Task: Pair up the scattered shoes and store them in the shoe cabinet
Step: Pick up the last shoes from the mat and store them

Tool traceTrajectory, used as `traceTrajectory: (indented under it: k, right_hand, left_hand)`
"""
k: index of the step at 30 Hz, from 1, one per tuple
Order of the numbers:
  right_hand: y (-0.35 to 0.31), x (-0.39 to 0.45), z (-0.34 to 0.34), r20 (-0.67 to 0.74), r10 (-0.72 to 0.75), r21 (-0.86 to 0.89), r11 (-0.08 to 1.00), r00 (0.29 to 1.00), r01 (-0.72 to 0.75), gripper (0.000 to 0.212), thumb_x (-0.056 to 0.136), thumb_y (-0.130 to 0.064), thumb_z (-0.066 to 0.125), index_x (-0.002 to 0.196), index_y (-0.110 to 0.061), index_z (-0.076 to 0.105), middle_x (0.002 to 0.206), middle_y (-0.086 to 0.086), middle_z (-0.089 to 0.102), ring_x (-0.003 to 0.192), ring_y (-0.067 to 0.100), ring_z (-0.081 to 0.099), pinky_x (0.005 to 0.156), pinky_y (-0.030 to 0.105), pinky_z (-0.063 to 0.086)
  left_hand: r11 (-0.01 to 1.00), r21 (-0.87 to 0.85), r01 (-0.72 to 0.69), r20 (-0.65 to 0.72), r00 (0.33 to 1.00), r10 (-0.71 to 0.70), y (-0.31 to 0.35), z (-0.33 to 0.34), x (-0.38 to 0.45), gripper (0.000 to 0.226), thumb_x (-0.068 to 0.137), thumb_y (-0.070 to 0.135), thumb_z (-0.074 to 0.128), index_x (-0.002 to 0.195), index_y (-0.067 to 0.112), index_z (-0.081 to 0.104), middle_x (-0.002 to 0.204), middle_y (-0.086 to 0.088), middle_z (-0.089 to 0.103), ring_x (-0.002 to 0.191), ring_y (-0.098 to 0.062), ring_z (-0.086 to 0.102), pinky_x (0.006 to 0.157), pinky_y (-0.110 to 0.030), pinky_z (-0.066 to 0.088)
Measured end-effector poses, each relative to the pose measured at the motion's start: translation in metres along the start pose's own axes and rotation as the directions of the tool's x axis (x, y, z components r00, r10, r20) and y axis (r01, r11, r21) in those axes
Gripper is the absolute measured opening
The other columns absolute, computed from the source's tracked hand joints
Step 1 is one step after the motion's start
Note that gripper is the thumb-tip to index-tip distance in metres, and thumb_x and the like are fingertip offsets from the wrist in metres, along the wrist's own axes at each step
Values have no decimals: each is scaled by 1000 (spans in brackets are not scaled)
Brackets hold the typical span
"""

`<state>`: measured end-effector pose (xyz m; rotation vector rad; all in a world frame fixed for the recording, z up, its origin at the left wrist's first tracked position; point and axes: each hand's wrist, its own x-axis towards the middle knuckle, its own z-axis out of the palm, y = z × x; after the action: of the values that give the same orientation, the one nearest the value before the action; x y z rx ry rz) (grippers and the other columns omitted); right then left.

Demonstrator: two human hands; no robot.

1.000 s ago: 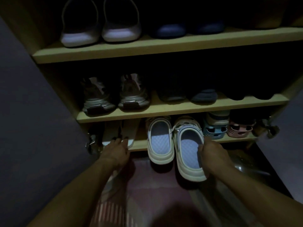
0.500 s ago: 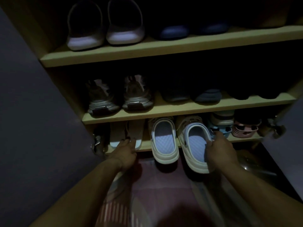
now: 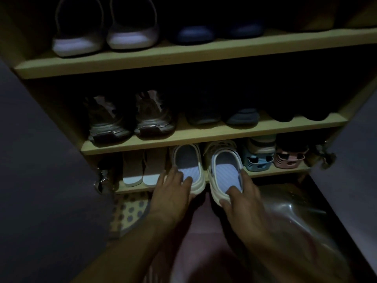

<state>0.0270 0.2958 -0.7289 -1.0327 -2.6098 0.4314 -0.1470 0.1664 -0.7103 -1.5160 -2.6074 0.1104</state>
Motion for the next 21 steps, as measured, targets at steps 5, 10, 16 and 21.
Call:
traceTrajectory:
  k: [5, 10, 16, 21]
  right_hand:
    - [-14, 16, -4, -67, 15, 60, 998, 998, -11, 14, 91, -32, 65, 102, -24, 63, 161, 1, 18, 144, 23, 23, 103, 31, 40]
    - [-29, 63, -10, -24, 44, 47, 998, 999, -43, 31, 94, -33, 64, 120, -17, 62, 156, 10, 26, 139, 30, 30, 105, 37, 40]
    - [-25, 95, 5, 109, -62, -161, 984, 992, 79, 25, 96, -29, 60, 119, -19, 64, 123, 14, 55, 111, 33, 49, 90, 38, 42]
    - [-28, 105, 5, 115, -10, -138, 990, 993, 26, 29, 97, -32, 57, 118, -14, 64, 119, 14, 62, 110, 33, 50, 93, 38, 41]
  left_hand:
    - [989, -6, 145, 23, 989, -145, -2, -6, 24, 51, 92, 60, 45, 136, 35, 48, 138, -13, 43, 126, -38, 36, 108, -49, 32]
    - [856, -218, 469, 237, 876, -420, -17, 16, 13, 88, 82, 85, 30, 154, 38, 16, 163, -13, 16, 149, -41, 11, 118, -57, 13]
    - [920, -95, 381, 353, 877, -327, -35, 14, 13, 94, 84, 85, 18, 158, 27, 21, 164, -19, 18, 151, -39, 12, 123, -49, 15]
    - [886, -112, 451, 365, 847, -386, -42, -4, 25, 101, 79, 88, 27, 143, 12, 46, 144, -14, 52, 130, -35, 50, 105, -45, 41]
